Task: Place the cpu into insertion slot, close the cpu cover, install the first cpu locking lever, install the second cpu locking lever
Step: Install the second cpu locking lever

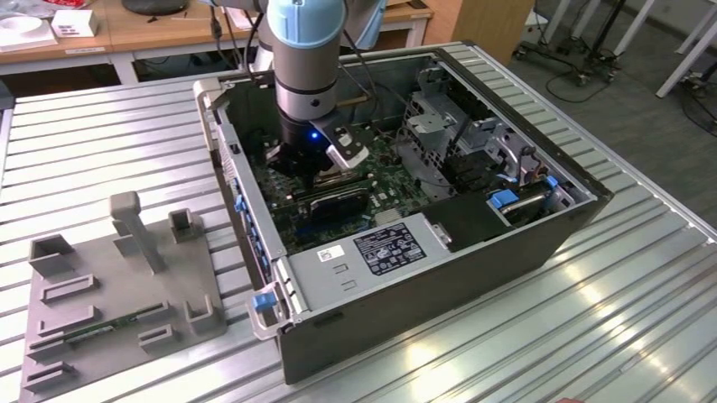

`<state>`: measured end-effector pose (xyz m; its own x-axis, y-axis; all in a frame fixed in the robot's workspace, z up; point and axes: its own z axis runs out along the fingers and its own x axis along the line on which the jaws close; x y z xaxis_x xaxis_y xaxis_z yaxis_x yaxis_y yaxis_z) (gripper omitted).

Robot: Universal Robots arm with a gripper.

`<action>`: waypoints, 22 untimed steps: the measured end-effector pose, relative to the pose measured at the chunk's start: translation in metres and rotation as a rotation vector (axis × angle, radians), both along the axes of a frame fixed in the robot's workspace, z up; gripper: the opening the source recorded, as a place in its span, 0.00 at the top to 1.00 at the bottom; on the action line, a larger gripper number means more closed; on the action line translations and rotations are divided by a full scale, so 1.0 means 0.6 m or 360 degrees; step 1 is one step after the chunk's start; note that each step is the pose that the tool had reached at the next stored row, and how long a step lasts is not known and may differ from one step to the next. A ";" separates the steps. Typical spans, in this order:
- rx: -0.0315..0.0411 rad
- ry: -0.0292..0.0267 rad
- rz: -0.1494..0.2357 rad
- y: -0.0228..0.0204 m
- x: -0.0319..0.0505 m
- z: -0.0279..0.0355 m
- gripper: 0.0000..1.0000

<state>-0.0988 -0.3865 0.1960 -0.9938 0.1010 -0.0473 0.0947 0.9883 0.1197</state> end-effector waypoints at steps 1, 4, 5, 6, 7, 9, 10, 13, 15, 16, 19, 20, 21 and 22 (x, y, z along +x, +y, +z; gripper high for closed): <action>0.0000 0.00001 0.0000 0.0000 0.000 0.000 0.90; -0.0002 0.00012 0.0000 -0.0002 0.000 0.000 0.90; -0.0003 0.00024 0.0000 -0.0002 0.000 -0.001 0.90; -0.0003 0.00028 0.0000 -0.0003 0.000 -0.001 0.90; -0.0003 0.00028 0.0000 -0.0003 0.000 -0.001 0.90; -0.0003 0.00027 0.0000 -0.0002 0.000 -0.001 0.90; -0.0003 0.00028 0.0000 -0.0002 0.000 0.000 0.90; -0.0003 0.00028 0.0000 -0.0001 0.000 0.004 0.90; -0.0003 0.00030 0.0000 -0.0001 0.001 0.010 0.90; -0.0004 0.00030 0.0000 -0.0002 0.001 0.014 0.90; -0.0006 0.00031 0.0000 -0.0002 0.001 0.024 0.90; -0.0008 0.00030 0.0000 -0.0002 0.001 0.028 0.90; -0.0009 0.00029 0.0000 -0.0001 0.001 0.033 0.90; -0.0011 0.00030 0.0000 -0.0002 0.001 0.037 0.90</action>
